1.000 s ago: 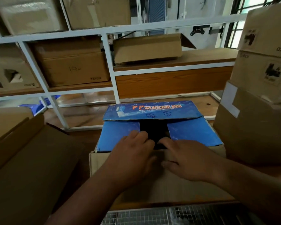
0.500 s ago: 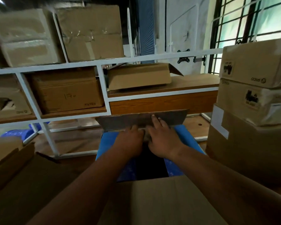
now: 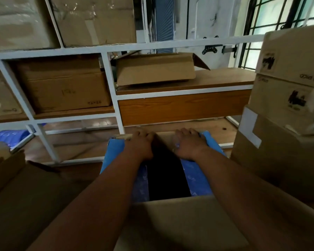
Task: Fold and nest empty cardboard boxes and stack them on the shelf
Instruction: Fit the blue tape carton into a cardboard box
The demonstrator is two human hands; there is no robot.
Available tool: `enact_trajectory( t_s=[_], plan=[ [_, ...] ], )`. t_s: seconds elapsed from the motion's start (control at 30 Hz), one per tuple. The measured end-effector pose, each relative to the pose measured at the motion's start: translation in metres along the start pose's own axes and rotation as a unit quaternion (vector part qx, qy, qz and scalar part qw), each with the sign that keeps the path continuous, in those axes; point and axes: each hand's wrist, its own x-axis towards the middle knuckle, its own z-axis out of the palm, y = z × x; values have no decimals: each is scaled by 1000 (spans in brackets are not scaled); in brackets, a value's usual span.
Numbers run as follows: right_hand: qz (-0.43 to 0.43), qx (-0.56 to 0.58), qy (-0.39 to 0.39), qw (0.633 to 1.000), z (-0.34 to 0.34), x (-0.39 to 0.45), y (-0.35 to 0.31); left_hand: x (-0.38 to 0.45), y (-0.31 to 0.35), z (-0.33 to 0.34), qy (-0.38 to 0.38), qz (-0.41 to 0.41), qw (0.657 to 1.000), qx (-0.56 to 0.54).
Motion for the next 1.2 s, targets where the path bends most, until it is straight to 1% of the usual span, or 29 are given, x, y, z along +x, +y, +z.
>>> enact_trajectory(
  t_s=[0.13, 0.23, 0.27, 0.3, 0.33, 0.37, 0.4, 0.5, 0.53, 0.57, 0.6, 0.63, 0.67, 0.73, 0.8, 0.83, 0.87, 0.97, 1.0, 1.03, 1.07, 1.1, 1.13, 1.2],
  plan=[
    [27, -12, -43, 999, 3, -15, -5, -9, 17, 2, -30, -5, 999, 34],
    [31, -19, -56, 998, -6, -49, -12, -21, 46, -1, -16, 44, 998, 47],
    [28, -22, -47, 998, -8, -63, -13, -27, 57, -3, -29, 66, 997, 17],
    [26, -23, -33, 999, -8, -77, -12, -34, 70, -4, -64, 74, 995, -26],
    [26, -21, -19, 999, -8, -92, -10, -38, 82, -2, -100, 75, 989, -73],
    [28, -15, -5, 999, -8, -108, -7, -43, 92, -2, -131, 57, 982, -127],
    [34, -8, 8, 999, -7, -124, -3, -47, 99, -1, -154, 32, 969, -191],
    [58, 5, 28, 998, -7, -169, 13, -60, 109, -8, -202, -24, 927, -314],
    [67, 8, 32, 997, -6, -181, 19, -63, 112, -10, -214, -46, 902, -372],
    [75, 18, 36, 996, -5, -192, 24, -66, 115, -12, -211, -78, 870, -439],
    [82, 35, 43, 995, -4, -203, 29, -68, 117, -15, -218, -102, 830, -503],
    [88, 60, 53, 993, -2, -212, 33, -68, 120, -17, -217, -120, 807, -536],
    [91, 88, 70, 990, 1, -220, 37, -70, 125, -21, -206, -138, 783, -570],
    [96, 135, 120, 979, 10, -233, 42, -73, 138, -25, -167, -162, 767, -598],
    [107, 175, 175, 963, 23, -241, 45, -77, 152, -29, -101, -181, 744, -635],
    [114, 203, 196, 952, 29, -244, 46, -81, 158, -28, -71, -174, 733, -654],
    [121, 240, 212, 940, 35, -246, 48, -87, 164, -28, -46, -166, 714, -679],
    [130, 348, 241, 897, 44, -249, 52, -103, 184, -28, 31, -104, 671, -733],
    [134, 376, 250, 882, 45, -250, 53, -111, 194, -29, 49, -86, 654, -750],
    [141, 399, 258, 868, 45, -251, 55, -117, 206, -29, 50, -83, 639, -763],
    [150, 417, 269, 855, 45, -253, 57, -124, 219, -27, 34, -84, 634, -768],
    [161, 429, 283, 843, 45, -254, 60, -132, 231, -23, 17, -69, 650, -756],
    [167, 439, 299, 830, 45, -256, 63, -142, 242, -18, 5, -35, 678, -734],
    [192, 449, 330, 808, 49, -260, 70, -153, 256, -4, 13, 55, 747, -663]
  ],
)
